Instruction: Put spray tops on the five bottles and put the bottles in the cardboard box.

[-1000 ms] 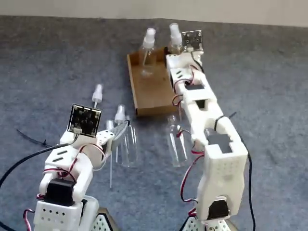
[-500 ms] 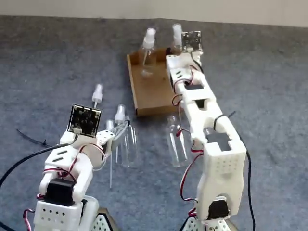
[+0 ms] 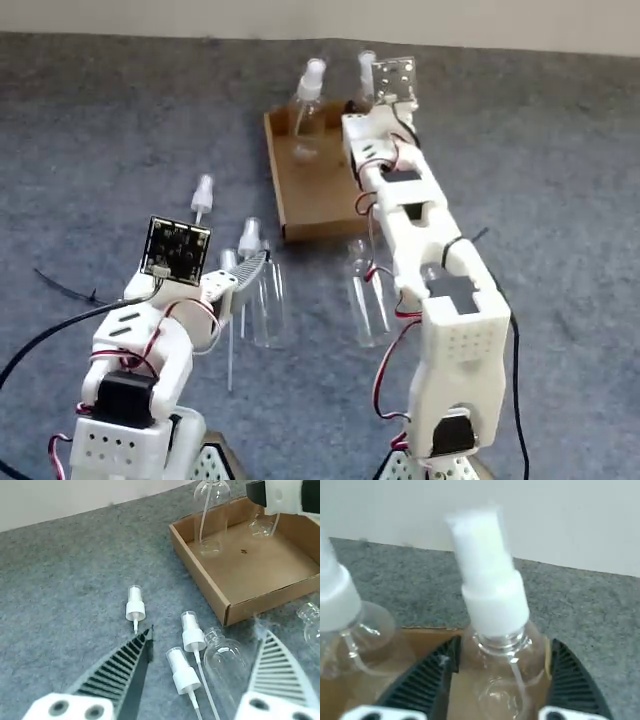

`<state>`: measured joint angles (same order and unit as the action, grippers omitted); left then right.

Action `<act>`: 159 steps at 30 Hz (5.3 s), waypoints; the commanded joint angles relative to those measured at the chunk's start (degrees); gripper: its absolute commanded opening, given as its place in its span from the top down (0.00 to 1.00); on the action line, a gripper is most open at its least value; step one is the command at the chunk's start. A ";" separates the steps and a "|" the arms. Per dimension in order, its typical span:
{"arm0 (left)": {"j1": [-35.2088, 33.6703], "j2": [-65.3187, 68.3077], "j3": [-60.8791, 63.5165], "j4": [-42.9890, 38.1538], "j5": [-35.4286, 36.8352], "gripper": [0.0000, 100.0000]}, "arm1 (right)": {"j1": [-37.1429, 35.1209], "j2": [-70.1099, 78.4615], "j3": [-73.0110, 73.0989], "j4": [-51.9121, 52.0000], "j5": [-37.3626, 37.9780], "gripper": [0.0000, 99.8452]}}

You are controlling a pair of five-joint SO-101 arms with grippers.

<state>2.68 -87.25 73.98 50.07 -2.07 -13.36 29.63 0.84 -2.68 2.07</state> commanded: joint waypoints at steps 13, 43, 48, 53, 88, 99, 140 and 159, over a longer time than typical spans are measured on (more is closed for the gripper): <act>-0.84 0.04 -0.31 -1.85 0.44 0.71 | -0.31 -8.75 -11.74 12.97 0.35 0.71; -0.92 0.04 -0.22 -1.76 0.44 0.71 | 8.31 -46.37 -16.22 104.13 16.18 0.71; -0.92 0.04 -0.22 -1.67 0.44 0.71 | 15.52 -47.96 1.54 98.86 21.98 0.70; -0.92 0.04 -0.22 -1.67 0.44 0.71 | 14.64 -49.80 25.98 85.32 27.43 0.70; -0.84 0.04 1.01 -2.90 0.44 0.71 | 40.04 -18.33 17.80 61.67 28.40 0.72; -0.84 0.04 1.01 -2.81 0.44 0.71 | 36.79 -27.56 17.54 69.85 28.57 0.67; -0.84 0.04 3.21 -5.36 0.44 0.71 | 32.22 -7.16 -11.30 76.00 26.11 0.75; -0.84 0.04 3.21 -5.36 0.44 0.71 | 31.16 -12.00 -14.20 81.71 27.43 0.94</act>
<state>2.68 -87.25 77.58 46.29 -2.07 19.52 23.65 -7.87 78.73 30.29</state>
